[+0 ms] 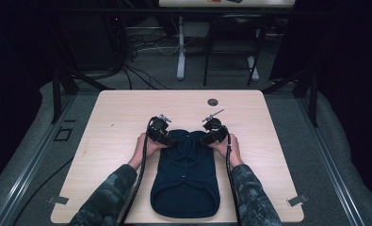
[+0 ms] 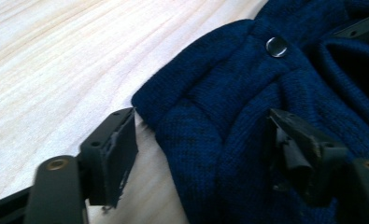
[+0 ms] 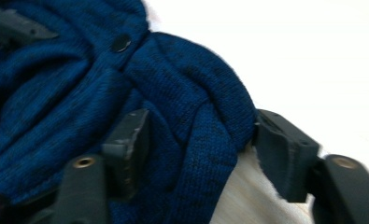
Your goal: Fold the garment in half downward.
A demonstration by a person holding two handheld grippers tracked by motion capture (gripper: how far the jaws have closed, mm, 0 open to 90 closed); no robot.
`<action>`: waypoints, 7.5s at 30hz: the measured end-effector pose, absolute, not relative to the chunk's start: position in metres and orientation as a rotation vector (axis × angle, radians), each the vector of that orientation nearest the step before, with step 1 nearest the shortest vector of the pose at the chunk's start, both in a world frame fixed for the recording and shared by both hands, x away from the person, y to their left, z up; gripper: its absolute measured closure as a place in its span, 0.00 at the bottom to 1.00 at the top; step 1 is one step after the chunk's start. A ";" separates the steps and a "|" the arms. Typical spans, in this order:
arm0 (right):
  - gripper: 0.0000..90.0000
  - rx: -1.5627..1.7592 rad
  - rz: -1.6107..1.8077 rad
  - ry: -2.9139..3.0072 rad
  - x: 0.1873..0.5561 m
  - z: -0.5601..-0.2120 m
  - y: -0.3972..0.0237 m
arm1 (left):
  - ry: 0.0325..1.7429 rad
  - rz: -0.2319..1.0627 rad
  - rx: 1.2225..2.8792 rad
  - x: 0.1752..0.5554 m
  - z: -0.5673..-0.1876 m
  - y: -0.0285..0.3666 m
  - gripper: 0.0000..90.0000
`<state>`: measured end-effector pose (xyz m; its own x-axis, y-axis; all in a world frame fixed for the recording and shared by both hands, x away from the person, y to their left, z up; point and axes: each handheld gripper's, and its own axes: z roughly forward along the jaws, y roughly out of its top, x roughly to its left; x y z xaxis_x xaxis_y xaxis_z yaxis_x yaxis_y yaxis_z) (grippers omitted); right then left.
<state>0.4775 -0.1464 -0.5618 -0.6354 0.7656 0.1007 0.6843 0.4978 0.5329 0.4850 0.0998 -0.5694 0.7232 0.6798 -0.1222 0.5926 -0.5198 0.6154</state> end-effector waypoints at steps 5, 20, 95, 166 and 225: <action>0.58 1.252 0.842 2.590 0.474 -0.562 -0.143 | 0.943 0.208 2.286 0.481 -0.570 0.097 0.37; 0.68 1.261 0.857 2.576 0.469 -0.562 -0.142 | 0.916 0.217 2.303 0.473 -0.568 0.093 0.56; 0.79 0.760 0.933 2.297 0.402 -0.500 -0.133 | 0.643 0.265 2.269 0.436 -0.501 0.094 0.72; 0.81 0.726 0.992 2.048 0.367 -0.525 -0.142 | 0.561 0.594 2.125 0.381 -0.532 0.068 0.80; 0.79 0.860 0.956 2.377 0.368 -0.500 -0.157 | 0.413 0.591 2.152 0.387 -0.511 0.090 0.81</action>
<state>0.3684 -0.1568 -0.5004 -0.7123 0.6836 -0.1593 0.3828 0.5686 0.7281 0.3869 0.0895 -0.5111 0.8342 0.4827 0.2667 0.0837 -0.5889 0.8038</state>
